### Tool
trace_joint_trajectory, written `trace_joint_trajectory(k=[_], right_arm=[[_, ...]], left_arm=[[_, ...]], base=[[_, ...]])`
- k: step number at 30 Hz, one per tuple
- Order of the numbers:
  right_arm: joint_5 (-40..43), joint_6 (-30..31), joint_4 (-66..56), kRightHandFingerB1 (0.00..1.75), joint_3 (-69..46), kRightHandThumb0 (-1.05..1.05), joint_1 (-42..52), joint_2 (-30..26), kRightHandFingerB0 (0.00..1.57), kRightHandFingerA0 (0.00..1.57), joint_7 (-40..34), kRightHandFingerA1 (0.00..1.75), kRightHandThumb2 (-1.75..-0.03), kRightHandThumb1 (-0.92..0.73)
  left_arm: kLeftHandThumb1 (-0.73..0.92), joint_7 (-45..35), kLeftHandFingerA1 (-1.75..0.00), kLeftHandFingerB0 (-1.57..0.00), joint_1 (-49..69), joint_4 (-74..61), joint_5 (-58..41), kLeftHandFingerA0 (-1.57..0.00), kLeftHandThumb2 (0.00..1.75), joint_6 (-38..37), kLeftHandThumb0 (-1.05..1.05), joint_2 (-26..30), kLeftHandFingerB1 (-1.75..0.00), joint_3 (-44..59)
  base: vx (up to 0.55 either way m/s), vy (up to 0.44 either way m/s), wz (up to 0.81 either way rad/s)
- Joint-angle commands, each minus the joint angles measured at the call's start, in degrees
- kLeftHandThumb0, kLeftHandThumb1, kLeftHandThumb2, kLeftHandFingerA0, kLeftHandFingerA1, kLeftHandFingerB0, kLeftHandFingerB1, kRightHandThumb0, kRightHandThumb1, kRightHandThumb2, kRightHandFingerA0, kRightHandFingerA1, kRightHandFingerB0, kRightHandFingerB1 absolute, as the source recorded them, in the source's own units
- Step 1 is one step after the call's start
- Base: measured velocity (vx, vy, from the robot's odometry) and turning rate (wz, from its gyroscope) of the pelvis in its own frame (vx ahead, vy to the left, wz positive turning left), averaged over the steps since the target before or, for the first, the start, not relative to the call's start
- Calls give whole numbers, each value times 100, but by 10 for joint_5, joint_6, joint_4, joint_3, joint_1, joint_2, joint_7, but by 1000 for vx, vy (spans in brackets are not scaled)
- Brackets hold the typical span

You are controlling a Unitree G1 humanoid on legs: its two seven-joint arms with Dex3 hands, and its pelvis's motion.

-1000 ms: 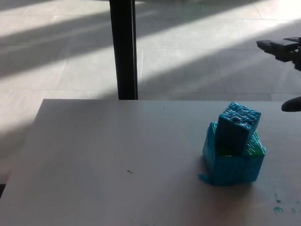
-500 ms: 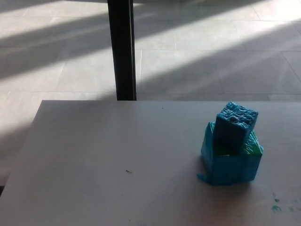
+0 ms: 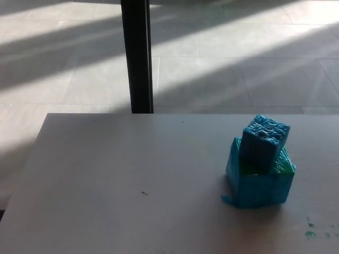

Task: The robot uses its right hand to pick up the small cube kept on the middle on the desk and place it on the bigger cube kept next to it

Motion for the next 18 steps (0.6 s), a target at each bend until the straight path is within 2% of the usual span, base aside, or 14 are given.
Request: trace_joint_trajectory(k=[1, 2, 3, 5, 6, 7, 10, 11, 12, 13, 15, 16, 17, 18], right_arm=[[88, 70, 58, 36, -83, -81, 76, 112, 0, 0, -153, 47, -91, -58], [89, 69, 67, 36, -84, -81, 75, 114, 0, 0, -155, 47, -91, -58], [121, 82, 80, 36, -112, -70, 74, 136, 1, 0, -156, 16, -62, -75], [126, 79, 90, 39, -123, -66, 77, 146, 0, 0, -171, 21, -64, -75], [150, 79, 100, 43, -148, -60, 82, 163, 0, 0, -177, 13, -61, -74], [161, 79, 111, 31, -160, -65, 84, 170, 2, 0, -179, 14, -65, -78], [165, 74, 140, 33, -172, -60, 80, 172, 3, 0, -189, 16, -62, -77], [191, 74, 142, 29, -194, -61, 79, 183, 2, 0, -184, 15, -61, -77], [206, 80, 137, 36, -208, -58, 81, 191, 0, 0, -179, 8, -60, -76], [217, 92, 122, 40, -221, -56, 87, 202, 0, 0, -179, 16, -61, -74], [216, 116, 114, 33, -230, -61, 93, 209, 3, 0, -191, 18, -63, -76], [233, 115, 127, 24, -247, -59, 93, 211, 4, 0, -189, 17, -63, -76], [247, 113, 154, 32, -261, -58, 82, 203, 1, 0, -191, 31, -63, -75], [267, 126, 168, 20, -276, -62, 81, 203, 1, 0, -172, 36, -68, -71]], left_arm=[[81, -2, -53, -28, -6, 18, 2, -36, 82, -11, -94, 2, -41, -2], [81, -2, -53, -28, -6, 17, 3, -36, 82, -11, -94, 2, -41, -2], [83, 3, -52, -29, -2, 9, 0, -36, 80, -5, -93, 0, -41, 0], [82, 3, -51, -30, -4, 15, 2, -37, 80, -8, -94, 0, -40, -2], [92, 4, -48, -32, -2, 9, 0, -36, 72, -4, -88, -2, -38, -1], [92, 2, -47, -31, 0, 6, 0, -35, 72, -4, -88, -2, -38, -2], [85, -2, -50, -28, -1, 11, 3, -33, 79, -8, -94, 0, -39, -6], [92, -3, -47, -30, -3, 16, 1, -32, 69, -8, -90, 0, -37, -4], [73, -5, -55, -20, -4, 21, 2, -23, 116, -11, -84, 0, -47, -5], [92, -6, -48, -30, -3, 23, 4, -32, 70, -14, -90, 2, -38, -6], [85, -3, -52, -28, 0, 17, 2, -33, 79, -6, -95, 3, -40, -4], [92, -3, -49, -31, 0, 18, 4, -32, 70, -11, -90, 4, -38, -6], [78, -1, -58, -22, 3, 11, 5, -32, 120, -10, -88, 1, -47, -6], [92, 2, -48, -34, 3, 11, 4, -37, 72, -9, -90, 0, -38, -6]], base=[[0, 0, 0], [0, 0, 0], [0, 0, 0], [0, 0, 0], [0, 0, 0], [0, 0, 0], [0, 0, 0], [0, 0, 0], [0, 0, 0], [0, 0, 0], [0, 0, 0], [0, 0, 0], [0, 0, 0], [0, 0, 0]])
